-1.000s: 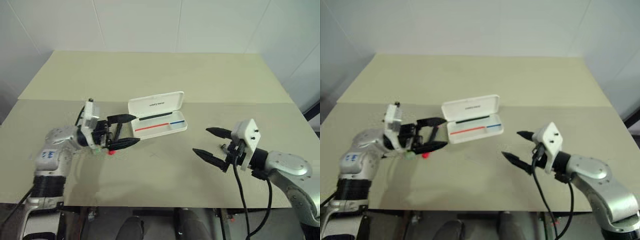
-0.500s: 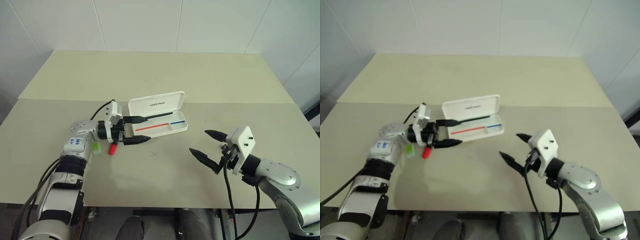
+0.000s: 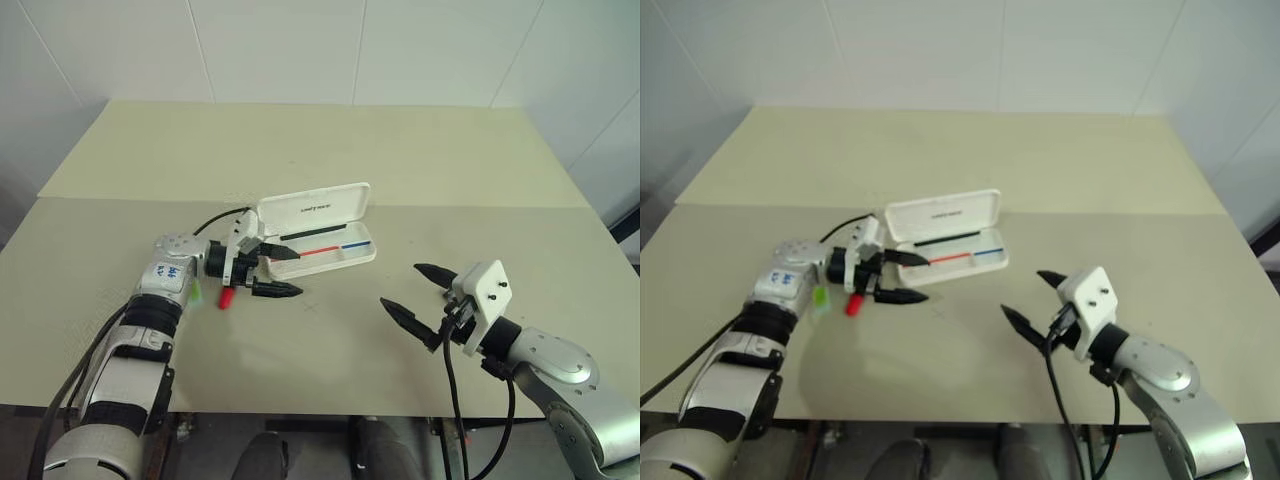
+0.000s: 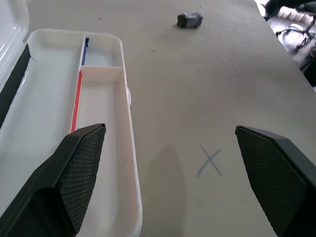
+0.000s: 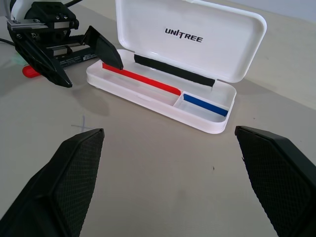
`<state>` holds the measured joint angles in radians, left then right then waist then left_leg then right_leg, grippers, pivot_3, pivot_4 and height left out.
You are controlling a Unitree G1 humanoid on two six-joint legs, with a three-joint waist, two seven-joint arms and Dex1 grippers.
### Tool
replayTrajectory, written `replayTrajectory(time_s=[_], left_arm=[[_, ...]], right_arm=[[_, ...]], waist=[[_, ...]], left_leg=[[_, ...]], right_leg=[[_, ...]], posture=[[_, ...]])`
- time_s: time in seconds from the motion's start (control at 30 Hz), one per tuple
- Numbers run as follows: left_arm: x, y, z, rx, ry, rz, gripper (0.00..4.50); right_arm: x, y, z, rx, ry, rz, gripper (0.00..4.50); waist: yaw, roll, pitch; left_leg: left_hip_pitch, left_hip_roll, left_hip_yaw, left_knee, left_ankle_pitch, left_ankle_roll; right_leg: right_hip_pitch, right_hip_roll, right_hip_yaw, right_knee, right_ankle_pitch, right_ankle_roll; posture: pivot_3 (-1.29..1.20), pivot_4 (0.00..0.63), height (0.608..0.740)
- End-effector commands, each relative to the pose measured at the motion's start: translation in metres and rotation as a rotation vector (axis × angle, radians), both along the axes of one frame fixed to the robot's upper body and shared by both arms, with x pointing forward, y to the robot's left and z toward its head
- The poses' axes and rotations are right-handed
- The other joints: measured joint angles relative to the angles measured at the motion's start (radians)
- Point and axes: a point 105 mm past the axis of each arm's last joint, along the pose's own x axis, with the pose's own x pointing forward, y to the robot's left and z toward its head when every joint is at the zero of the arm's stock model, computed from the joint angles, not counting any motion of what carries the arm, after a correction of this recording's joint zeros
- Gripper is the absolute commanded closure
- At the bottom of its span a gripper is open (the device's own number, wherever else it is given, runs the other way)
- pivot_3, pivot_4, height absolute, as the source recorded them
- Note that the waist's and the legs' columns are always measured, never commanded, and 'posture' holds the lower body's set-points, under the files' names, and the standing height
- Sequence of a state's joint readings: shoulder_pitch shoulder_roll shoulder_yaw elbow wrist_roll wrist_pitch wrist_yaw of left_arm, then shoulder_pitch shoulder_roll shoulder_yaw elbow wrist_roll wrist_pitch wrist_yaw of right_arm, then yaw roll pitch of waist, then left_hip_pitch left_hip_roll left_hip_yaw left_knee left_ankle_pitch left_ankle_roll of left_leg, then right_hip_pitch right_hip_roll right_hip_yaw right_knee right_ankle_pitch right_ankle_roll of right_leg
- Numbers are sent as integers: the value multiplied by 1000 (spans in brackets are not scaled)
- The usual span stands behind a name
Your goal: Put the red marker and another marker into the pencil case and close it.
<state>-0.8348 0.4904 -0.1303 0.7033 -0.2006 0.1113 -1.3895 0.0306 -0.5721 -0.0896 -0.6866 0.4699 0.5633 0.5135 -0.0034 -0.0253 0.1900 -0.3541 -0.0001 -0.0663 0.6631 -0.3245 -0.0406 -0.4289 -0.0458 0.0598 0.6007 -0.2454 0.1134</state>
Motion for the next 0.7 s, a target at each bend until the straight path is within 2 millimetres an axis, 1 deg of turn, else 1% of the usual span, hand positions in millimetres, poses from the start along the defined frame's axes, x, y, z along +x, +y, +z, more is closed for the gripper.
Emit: replayTrajectory(time_s=[0.03,0.23,0.3,0.6,0.7], left_arm=[[6,-3,4,33,-39,8,17],[5,-7,-2,74,-32,-19,17],[9,-5,-9,140,-34,5,17],[14,-4,-21,282,-17,30,17],[20,0,-25,338,-35,76,677]], right_arm=[[-4,2,15,5,-76,4,0],[-4,0,15,0,-74,2,0],[-4,0,16,0,-74,3,0],[-3,0,18,-4,-78,4,0],[-3,0,18,-6,-78,4,0]], waist=[[0,0,0],[0,0,0],[0,0,0],[1,0,0],[0,0,0]], left_leg=[[0,0,0,0,0,0],[0,0,0,0,0,0],[0,0,0,0,0,0],[1,0,0,1,1,1],[1,0,0,1,2,4]], right_leg=[[0,0,0,0,0,0],[0,0,0,0,0,0],[0,0,0,0,0,0],[1,0,0,1,0,0],[2,0,1,0,0,0]], posture=[[0,150,740],[0,150,740],[0,150,740],[0,150,740],[0,150,740]])
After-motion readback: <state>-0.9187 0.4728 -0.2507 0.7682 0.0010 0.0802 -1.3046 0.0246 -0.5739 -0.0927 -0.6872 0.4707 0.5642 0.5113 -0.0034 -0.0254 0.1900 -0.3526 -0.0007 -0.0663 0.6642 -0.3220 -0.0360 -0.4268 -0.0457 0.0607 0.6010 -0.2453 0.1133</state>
